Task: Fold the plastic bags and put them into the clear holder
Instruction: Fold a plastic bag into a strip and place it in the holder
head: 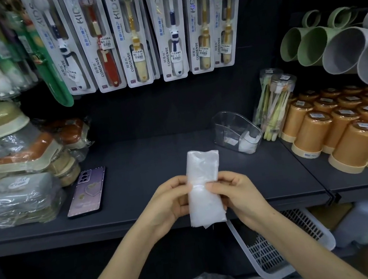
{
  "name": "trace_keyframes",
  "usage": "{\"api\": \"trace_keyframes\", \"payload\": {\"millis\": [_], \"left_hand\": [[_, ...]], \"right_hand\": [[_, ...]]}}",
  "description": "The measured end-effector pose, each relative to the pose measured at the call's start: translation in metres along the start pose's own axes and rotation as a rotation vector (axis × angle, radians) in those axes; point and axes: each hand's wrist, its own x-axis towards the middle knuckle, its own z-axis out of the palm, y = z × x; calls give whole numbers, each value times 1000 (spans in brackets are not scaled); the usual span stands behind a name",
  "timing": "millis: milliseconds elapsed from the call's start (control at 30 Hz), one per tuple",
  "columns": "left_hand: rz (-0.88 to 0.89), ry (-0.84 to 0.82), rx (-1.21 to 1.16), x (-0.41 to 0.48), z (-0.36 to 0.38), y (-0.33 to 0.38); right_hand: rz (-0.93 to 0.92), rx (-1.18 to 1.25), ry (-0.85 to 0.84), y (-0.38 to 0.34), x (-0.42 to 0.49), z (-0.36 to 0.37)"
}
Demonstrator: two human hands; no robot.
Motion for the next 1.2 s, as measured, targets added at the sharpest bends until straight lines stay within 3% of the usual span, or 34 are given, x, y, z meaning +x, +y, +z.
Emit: {"api": "trace_keyframes", "payload": {"millis": [100, 200, 333, 433, 567, 633, 767, 900, 1000, 1200], "left_hand": [[-116, -39, -110, 0, -4, 4], [-216, -86, 13, 0, -5, 11], [-187, -142, 129, -2, -2, 20], [-129, -140, 222, -2, -5, 21], [-34, -112, 358, 0, -8, 20], [7, -104, 408, 1, -9, 20], [59, -103, 438, 5, -5, 18], [45, -75, 329, 8, 0, 10], [85, 71, 340, 15, 5, 3], [203, 164, 418, 39, 13, 4]], "right_hand": [[-99, -66, -11, -3, -2, -1], [-230, -145, -41, -5, -3, -2], [-303, -159, -63, -5, -3, -2], [-241, -171, -92, -7, -3, -2], [40, 75, -243, -15, 1, -15], [122, 19, -237, -18, 2, -20], [61, -301, -167, -14, 4, -13], [-90, -274, 61, -13, 12, -11], [-143, -240, 156, -13, 16, -11], [17, -116, 53, -11, 26, -28]]}}
